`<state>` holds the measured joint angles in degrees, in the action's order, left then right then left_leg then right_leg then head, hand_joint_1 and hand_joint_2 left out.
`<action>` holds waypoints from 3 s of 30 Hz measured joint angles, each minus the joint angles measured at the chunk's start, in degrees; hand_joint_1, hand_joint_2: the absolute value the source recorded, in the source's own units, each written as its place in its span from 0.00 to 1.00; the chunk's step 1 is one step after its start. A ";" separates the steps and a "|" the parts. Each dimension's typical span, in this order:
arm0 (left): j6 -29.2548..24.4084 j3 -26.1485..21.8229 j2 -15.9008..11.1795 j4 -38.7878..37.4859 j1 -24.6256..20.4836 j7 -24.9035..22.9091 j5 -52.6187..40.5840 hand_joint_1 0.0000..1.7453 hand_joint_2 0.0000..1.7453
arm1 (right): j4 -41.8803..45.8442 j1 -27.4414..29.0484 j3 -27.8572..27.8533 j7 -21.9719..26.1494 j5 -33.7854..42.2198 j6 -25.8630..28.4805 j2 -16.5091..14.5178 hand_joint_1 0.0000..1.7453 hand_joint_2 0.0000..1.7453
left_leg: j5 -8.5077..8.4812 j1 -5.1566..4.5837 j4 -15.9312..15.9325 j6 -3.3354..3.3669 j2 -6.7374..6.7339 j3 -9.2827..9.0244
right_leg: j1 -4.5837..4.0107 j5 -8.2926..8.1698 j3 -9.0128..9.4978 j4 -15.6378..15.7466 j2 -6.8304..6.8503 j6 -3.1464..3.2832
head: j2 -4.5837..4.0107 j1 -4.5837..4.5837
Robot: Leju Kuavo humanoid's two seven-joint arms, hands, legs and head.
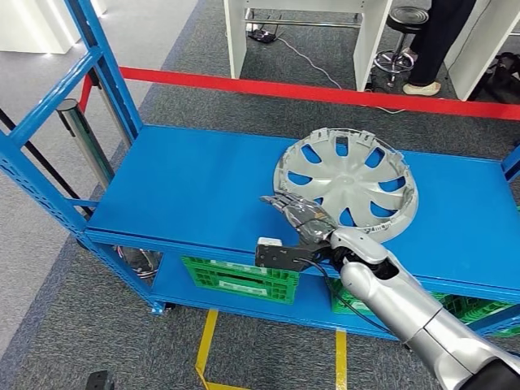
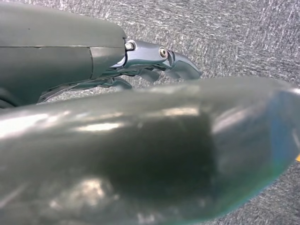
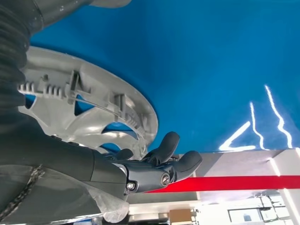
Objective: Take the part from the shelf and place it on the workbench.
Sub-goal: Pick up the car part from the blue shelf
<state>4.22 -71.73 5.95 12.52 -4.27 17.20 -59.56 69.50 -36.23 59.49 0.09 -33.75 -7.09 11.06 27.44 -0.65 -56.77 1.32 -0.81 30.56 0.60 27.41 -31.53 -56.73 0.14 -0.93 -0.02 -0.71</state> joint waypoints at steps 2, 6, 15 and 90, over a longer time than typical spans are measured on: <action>-0.03 -0.15 0.00 0.00 0.01 0.00 0.06 0.00 0.00 | -0.01 0.46 0.25 -0.33 -1.34 0.82 0.15 0.00 1.00 | 0.00 0.00 0.00 0.00 0.00 0.00 | 0.00 0.00 -0.01 0.00 0.00 0.00 | 0.00 -0.01; -0.09 -0.32 0.00 0.00 0.02 0.00 0.17 0.00 0.00 | -0.07 1.05 0.54 -1.94 -5.85 3.17 0.40 0.00 1.00 | 0.00 0.00 0.00 0.00 0.00 0.01 | 0.00 0.00 -0.02 0.00 0.00 0.00 | 0.00 0.00; -0.11 -0.63 0.00 0.00 0.03 -0.02 0.18 0.00 0.00 | -0.34 1.73 0.52 -3.61 -10.11 4.57 0.62 0.00 1.00 | 0.00 0.00 0.00 0.00 0.00 0.02 | 0.00 0.00 -0.03 0.00 0.00 0.00 | 0.00 -0.01; -0.11 -1.67 -0.02 0.00 0.11 -0.81 -1.30 0.00 0.00 | -4.86 8.94 -16.31 -6.91 -21.33 6.17 2.81 0.00 1.00 | 0.00 0.00 0.00 0.00 0.00 0.05 | 0.00 0.00 -0.04 0.00 0.01 0.00 | 0.00 0.00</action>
<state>4.11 -73.40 5.92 12.52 -4.17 16.39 -60.86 64.64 -27.29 43.18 -6.82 -55.07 -0.92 13.87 27.44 -0.65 -56.77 1.32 -0.81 30.61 0.60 27.40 -31.57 -56.72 0.15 -0.93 -0.02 -0.71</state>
